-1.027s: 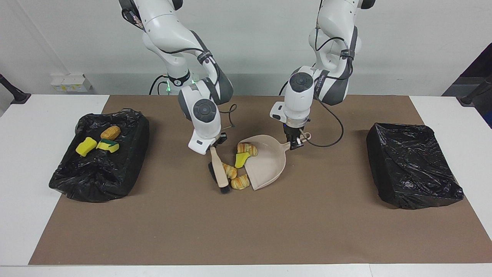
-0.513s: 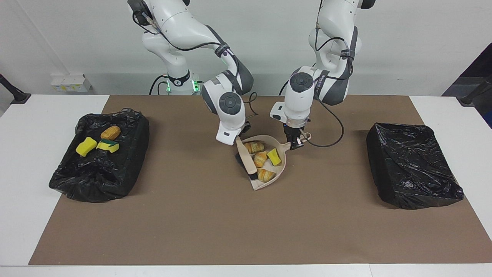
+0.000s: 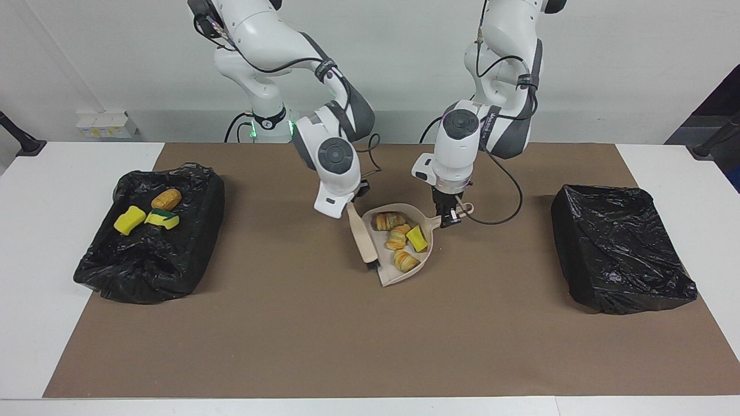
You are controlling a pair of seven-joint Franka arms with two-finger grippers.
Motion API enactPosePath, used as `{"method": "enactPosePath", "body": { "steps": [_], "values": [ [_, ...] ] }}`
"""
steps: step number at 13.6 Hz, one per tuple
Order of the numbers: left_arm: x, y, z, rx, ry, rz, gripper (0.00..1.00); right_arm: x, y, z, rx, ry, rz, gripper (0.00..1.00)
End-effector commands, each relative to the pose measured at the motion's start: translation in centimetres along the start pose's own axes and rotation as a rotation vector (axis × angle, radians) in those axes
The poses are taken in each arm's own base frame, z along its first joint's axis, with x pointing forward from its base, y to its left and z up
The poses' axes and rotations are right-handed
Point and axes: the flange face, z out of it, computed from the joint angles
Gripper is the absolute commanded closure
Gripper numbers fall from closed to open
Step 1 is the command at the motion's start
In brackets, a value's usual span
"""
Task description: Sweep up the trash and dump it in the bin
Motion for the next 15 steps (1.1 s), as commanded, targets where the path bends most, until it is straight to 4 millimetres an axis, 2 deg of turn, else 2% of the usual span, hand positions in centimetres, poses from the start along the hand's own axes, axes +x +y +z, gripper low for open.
{"method": "enactPosePath", "body": {
  "steps": [1,3,5,8,10,12,13,15],
  "values": [
    [-3.1,-2.5,-2.4,0.032,0.024,0.060,1.00,-1.1,2.0,-3.5,0.011,0.015,0.012,1.00],
    [-7.6,-4.9,-5.1,0.051,0.027,0.104,1.00,-2.5,2.3,-5.5,-0.008,0.030,0.033,1.00],
    [-14.1,-6.8,-8.2,0.075,0.028,0.153,1.00,-3.7,1.8,-6.9,-0.023,0.034,0.069,1.00],
    [-22.8,-9.4,-11.6,0.095,0.012,0.225,1.00,-4.4,-0.6,-6.5,-0.036,0.038,0.154,1.00],
    [-28.8,-11.4,-13.0,0.128,0.005,0.171,1.00,-5.7,-4.8,-5.7,-0.053,0.060,0.170,1.00],
    [-35.8,-12.8,-14.1,0.153,-0.005,0.092,1.00,-6.6,-7.3,-5.3,-0.064,0.063,0.206,1.00],
    [-39.2,-13.0,-14.4,0.169,-0.016,0.086,1.00,-7.3,-9.2,-5.0,-0.070,0.063,0.209,1.00],
    [-44.6,-14.5,-15.7,0.215,-0.044,0.019,1.00,-7.9,-12.6,-3.1,-0.078,0.061,0.250,1.00]
  ]
}}
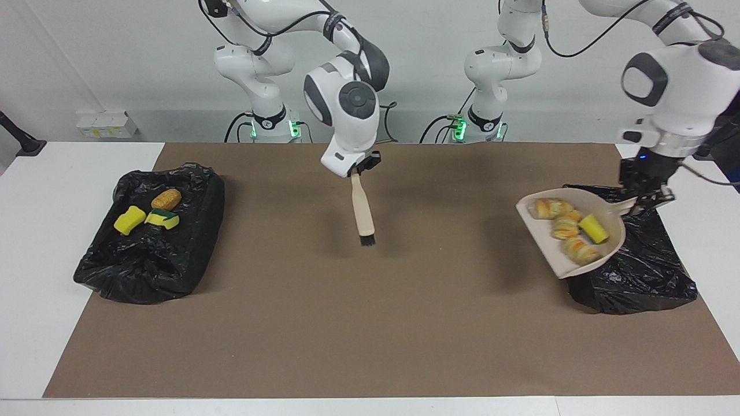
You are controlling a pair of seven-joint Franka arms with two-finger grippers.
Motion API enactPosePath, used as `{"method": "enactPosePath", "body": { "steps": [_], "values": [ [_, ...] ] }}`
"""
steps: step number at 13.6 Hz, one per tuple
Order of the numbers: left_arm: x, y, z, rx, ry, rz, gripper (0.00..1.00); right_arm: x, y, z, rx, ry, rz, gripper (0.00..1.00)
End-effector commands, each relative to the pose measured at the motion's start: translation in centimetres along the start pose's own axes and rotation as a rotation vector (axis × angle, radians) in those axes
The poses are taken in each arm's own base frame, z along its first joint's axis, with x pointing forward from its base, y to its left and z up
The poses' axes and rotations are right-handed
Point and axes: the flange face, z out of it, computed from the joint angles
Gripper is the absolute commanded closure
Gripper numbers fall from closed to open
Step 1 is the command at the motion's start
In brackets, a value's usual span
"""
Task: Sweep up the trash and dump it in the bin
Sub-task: 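Tip the dustpan over the black bin with the left gripper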
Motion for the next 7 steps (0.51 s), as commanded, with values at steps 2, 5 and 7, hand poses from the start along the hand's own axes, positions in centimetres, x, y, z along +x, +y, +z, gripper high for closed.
{"method": "enactPosePath", "body": {
  "steps": [2,5,7],
  "values": [
    [-8.3,-1.5,-1.2,0.039,-0.112,-0.041,1.00,-2.7,-4.4,2.1,0.019,0.014,0.071,1.00],
    [-9.9,-2.1,-2.0,0.070,-0.311,0.043,1.00,-4.1,-9.4,5.9,0.039,0.010,0.102,1.00],
    [-9.5,-2.2,-2.0,0.067,-0.367,0.074,1.00,-4.7,-11.2,8.0,0.048,0.016,0.090,1.00]
  ]
}}
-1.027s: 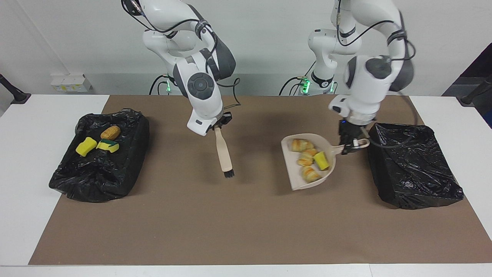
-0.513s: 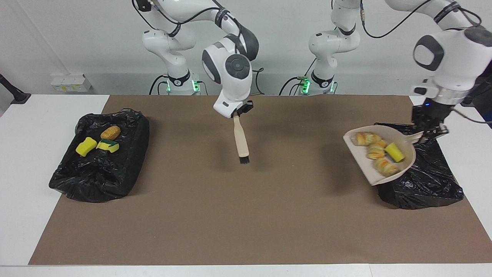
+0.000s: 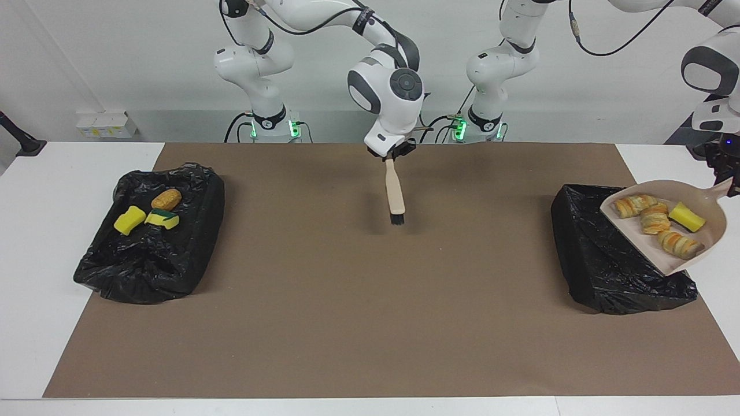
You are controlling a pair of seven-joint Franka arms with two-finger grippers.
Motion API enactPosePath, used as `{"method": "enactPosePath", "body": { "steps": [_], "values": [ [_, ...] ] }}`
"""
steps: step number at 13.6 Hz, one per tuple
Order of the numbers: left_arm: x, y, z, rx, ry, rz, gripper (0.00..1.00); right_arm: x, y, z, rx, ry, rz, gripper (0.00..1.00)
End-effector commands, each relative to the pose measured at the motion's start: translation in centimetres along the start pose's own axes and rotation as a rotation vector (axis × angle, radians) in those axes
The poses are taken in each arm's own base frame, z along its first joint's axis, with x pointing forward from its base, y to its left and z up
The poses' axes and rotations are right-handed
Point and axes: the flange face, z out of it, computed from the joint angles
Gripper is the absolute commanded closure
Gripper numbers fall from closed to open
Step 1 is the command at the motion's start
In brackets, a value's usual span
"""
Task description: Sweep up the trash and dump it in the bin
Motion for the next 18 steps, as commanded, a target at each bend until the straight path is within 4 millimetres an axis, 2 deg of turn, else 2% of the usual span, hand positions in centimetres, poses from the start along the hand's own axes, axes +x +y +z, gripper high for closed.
{"method": "enactPosePath", "body": {
  "steps": [1,3,4,6,7,8,10,12,13,14,16,18],
  "values": [
    [0.4,-0.8,-1.1,0.012,-0.147,0.041,1.00,-0.8,-1.7,2.9,0.025,-0.007,0.007,1.00],
    [2.2,-0.9,-1.9,0.011,-0.263,0.059,1.00,-1.9,-3.2,5.5,0.027,-0.005,0.001,1.00],
    [2.1,-0.7,-2.2,0.004,-0.314,0.056,1.00,-3.1,-4.7,6.6,0.019,-0.009,0.002,1.00],
    [2.8,-0.7,-3.5,-0.001,-0.352,0.070,1.00,-2.7,-4.8,6.8,0.014,-0.024,0.044,1.00],
    [3.1,-0.6,-3.9,-0.017,-0.389,0.089,1.00,-2.4,-4.7,6.7,0.016,-0.027,0.068,0.94],
    [3.7,-0.6,-4.8,-0.018,-0.421,0.100,1.00,-2.3,-4.7,6.6,0.013,-0.023,0.073,0.01],
    [3.6,-0.2,-6.5,-0.030,-0.470,0.097,1.00,-1.8,-4.4,5.2,0.015,-0.022,0.079,0.00],
    [4.4,0.3,-9.1,-0.046,-0.481,0.088,1.00,-1.2,-4.2,1.9,0.001,-0.025,0.082,0.00],
    [6.1,0.5,-9.7,-0.063,-0.478,0.094,1.00,-1.0,-3.9,0.8,-0.001,-0.025,0.082,0.00],
    [8.4,0.7,-10.4,-0.077,-0.471,0.046,1.00,-0.6,-3.5,-0.5,0.001,-0.021,0.085,0.00],
    [11.9,1.7,-11.1,-0.109,-0.400,-0.102,1.00,0.3,-1.8,-2.9,0.016,-0.006,0.109,0.00],
    [15.4,2.3,-10.9,-0.155,-0.268,-0.222,1.00,1.2,1.4,-6.5,0.039,0.023,0.097,0.00]
  ]
}}
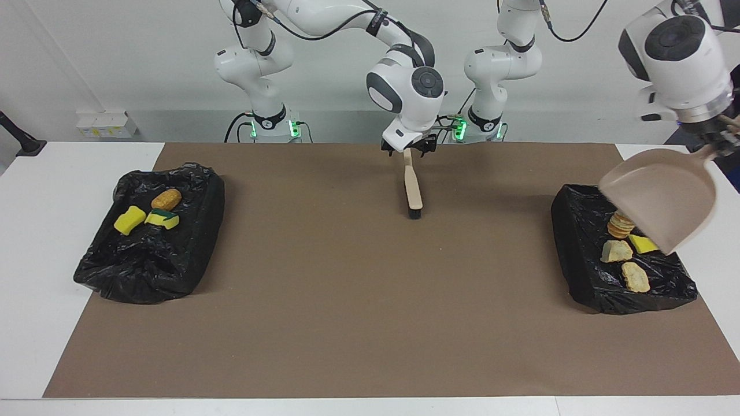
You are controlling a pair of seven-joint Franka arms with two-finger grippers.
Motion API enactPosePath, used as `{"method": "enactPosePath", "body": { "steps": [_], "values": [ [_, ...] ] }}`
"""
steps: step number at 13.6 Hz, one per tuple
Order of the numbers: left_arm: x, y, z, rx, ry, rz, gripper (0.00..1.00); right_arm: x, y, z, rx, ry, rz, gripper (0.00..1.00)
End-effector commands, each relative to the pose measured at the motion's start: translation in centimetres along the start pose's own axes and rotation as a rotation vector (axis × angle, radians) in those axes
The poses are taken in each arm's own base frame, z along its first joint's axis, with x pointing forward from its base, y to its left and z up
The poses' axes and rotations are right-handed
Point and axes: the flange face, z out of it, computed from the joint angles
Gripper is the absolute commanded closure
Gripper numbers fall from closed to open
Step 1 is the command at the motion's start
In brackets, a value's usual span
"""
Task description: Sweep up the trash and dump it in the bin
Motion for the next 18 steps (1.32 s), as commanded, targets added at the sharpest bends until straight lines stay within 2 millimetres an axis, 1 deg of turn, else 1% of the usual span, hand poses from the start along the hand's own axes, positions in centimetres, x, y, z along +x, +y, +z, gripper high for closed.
{"method": "enactPosePath", "body": {
  "steps": [1,2,3,4,5,6,7,8,9,10,11,12,13,14,15,16,17,18],
  "values": [
    [3.7,1.6,-1.1,-0.086,0.100,-0.192,1.00,1.3,4.5,-5.0,0.021,0.032,-0.042,0.00],
    [6.2,2.2,-2.0,-0.105,0.135,-0.269,1.00,2.3,6.7,-6.7,0.028,0.049,-0.060,0.00],
    [9.1,2.5,-1.9,-0.162,0.186,-0.347,1.00,3.5,9.1,-8.8,0.035,0.075,-0.070,0.00],
    [11.2,2.8,-2.5,-0.201,0.239,-0.404,1.00,5.0,11.5,-10.4,0.045,0.079,-0.069,0.00],
    [14.5,2.9,-2.7,-0.242,0.287,-0.447,1.00,6.5,13.7,-12.4,0.060,0.090,-0.077,0.00],
    [17.1,3.1,-3.7,-0.271,0.342,-0.524,1.00,8.1,16.4,-13.8,0.072,0.107,-0.085,0.00],
    [19.6,3.1,-3.7,-0.316,0.374,-0.605,1.00,9.6,19.4,-14.8,0.067,0.122,-0.109,0.00],
    [23.6,3.7,-4.9,-0.334,0.376,-0.634,1.00,10.7,21.6,-15.9,0.056,0.145,-0.165,0.00],
    [28.0,4.9,-5.8,-0.354,0.357,-0.673,1.00,11.5,23.5,-16.4,0.026,0.167,-0.215,0.00],
    [30.1,4.8,-6.6,-0.380,0.375,-0.768,1.00,12.4,25.5,-16.7,-0.011,0.184,-0.245,0.00],
    [31.5,4.5,-7.3,-0.419,0.418,-0.846,1.00,13.1,27.3,-16.9,-0.042,0.193,-0.251,0.00],
    [34.0,5.0,-8.1,-0.454,0.442,-0.890,1.00,13.7,29.1,-17.5,-0.047,0.205,-0.241,0.00],
    [36.1,5.3,-9.5,-0.462,0.464,-0.940,1.00,14.2,31.0,-18.4,-0.039,0.220,-0.221,0.00],
    [37.9,5.3,-10.1,-0.475,0.471,-0.999,1.00,14.6,32.8,-18.9,-0.032,0.228,-0.196,0.00],
    [39.2,5.4,-10.8,-0.499,0.494,-1.058,1.00,14.9,34.3,-19.1,-0.028,0.229,-0.170,0.00],
    [40.3,5.7,-11.0,-0.532,0.515,-1.098,1.00,14.7,35.5,-19.7,-0.027,0.240,-0.148,0.00],
    [41.3,6.2,-11.8,-0.543,0.546,-1.101,1.00,14.7,36.3,-20.0,-0.026,0.246,-0.132,0.00],
    [41.4,6.2,-11.9,-0.559,0.555,-1.119,1.00,14.4,37.2,-20.5,-0.026,0.251,-0.118,0.00]
  ]
}}
